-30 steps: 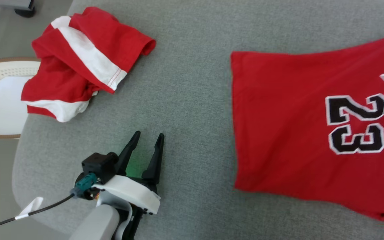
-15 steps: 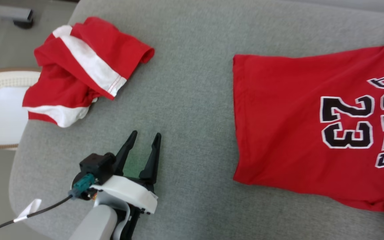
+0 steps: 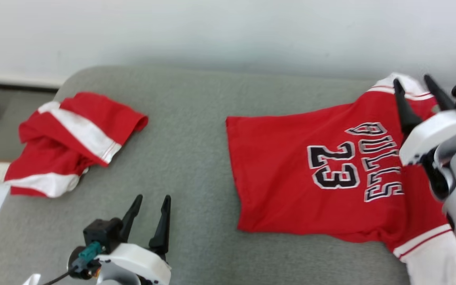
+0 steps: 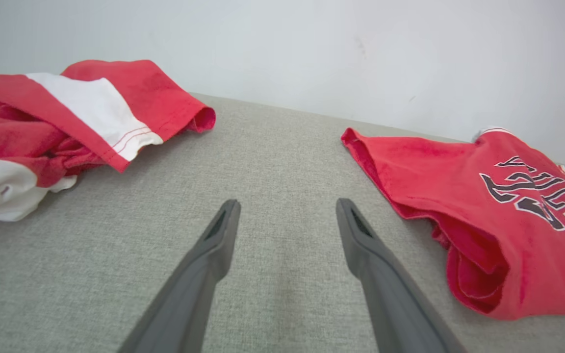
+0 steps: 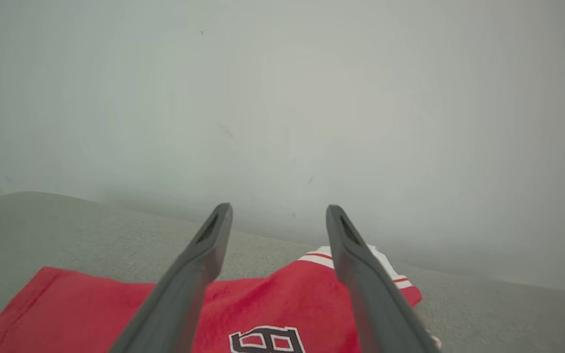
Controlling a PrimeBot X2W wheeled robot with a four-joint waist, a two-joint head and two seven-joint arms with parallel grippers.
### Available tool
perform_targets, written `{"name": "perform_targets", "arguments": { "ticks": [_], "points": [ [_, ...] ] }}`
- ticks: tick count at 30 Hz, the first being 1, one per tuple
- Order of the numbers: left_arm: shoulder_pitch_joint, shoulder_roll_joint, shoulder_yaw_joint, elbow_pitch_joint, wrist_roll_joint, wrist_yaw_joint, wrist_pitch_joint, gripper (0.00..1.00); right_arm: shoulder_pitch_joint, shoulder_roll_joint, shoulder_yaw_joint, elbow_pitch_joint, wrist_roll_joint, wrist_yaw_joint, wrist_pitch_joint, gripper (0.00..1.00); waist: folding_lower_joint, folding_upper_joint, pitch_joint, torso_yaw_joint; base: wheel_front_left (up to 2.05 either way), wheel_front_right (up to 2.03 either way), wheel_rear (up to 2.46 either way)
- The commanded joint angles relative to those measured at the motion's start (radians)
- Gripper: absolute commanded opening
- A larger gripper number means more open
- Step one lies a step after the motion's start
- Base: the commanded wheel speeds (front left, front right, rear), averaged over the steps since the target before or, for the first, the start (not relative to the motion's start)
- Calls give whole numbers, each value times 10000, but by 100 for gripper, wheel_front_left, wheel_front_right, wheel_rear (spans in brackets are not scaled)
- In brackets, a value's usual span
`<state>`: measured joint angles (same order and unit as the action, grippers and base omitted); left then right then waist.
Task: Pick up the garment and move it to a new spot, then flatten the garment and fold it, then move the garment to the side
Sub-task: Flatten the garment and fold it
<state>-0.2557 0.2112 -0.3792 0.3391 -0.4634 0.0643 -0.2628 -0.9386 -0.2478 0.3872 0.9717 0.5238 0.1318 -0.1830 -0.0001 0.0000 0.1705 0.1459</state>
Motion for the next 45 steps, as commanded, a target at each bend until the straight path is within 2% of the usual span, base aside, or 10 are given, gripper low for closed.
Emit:
{"name": "perform_targets", "arguments": {
  "ticks": [1,5,7,12,16,23,29,35,40,45],
  "points": [
    [206,95,1,-24,-41,55,10,100,619,-168,224,-530,358,-23,-57,100,1,0,-827,-755,0,0,0],
    [418,102,-42,-107,-118,132,99,100,2079,-574,537,-2091,1072,-23,-274,100,1,0,-1178,-1026,0,0,0],
    [456,106,-53,-128,-135,154,135,100,2476,-678,538,-2463,1219,-23,-359,100,1,0,-1237,-1076,0,0,0],
    [661,180,-65,-266,-215,214,236,100,4471,-1005,-55,-4125,1195,-23,-749,100,1,0,-1453,-1286,0,0,0],
    [858,235,-10,-422,-275,288,236,100,6027,-770,-960,-5331,720,-23,-819,100,1,0,-1588,-1456,0,0,0],
    [1198,260,11,-610,-356,338,180,100,8051,163,-2295,-6927,-229,-23,-819,100,1,0,-1630,-1717,0,0,0],
    [962,307,-202,-713,-398,81,434,100,8445,652,-2587,-7522,-647,-23,-585,100,1,0,-1453,-1892,0,0,0],
    [703,290,-631,-613,-551,-326,1199,100,8455,857,-2665,-7797,-811,-21,-424,100,1,0,-1296,-2101,0,0,0],
    [306,320,-955,-147,-806,-808,1928,100,8302,1026,-2649,-7902,-858,-21,-395,100,1,0,-952,-2405,0,0,0],
    [-1,294,-1084,490,-878,-1102,1978,100,8145,1095,-2603,-7861,-871,-21,-432,100,1,0,-676,-2725,0,0,0]
  ]
}}
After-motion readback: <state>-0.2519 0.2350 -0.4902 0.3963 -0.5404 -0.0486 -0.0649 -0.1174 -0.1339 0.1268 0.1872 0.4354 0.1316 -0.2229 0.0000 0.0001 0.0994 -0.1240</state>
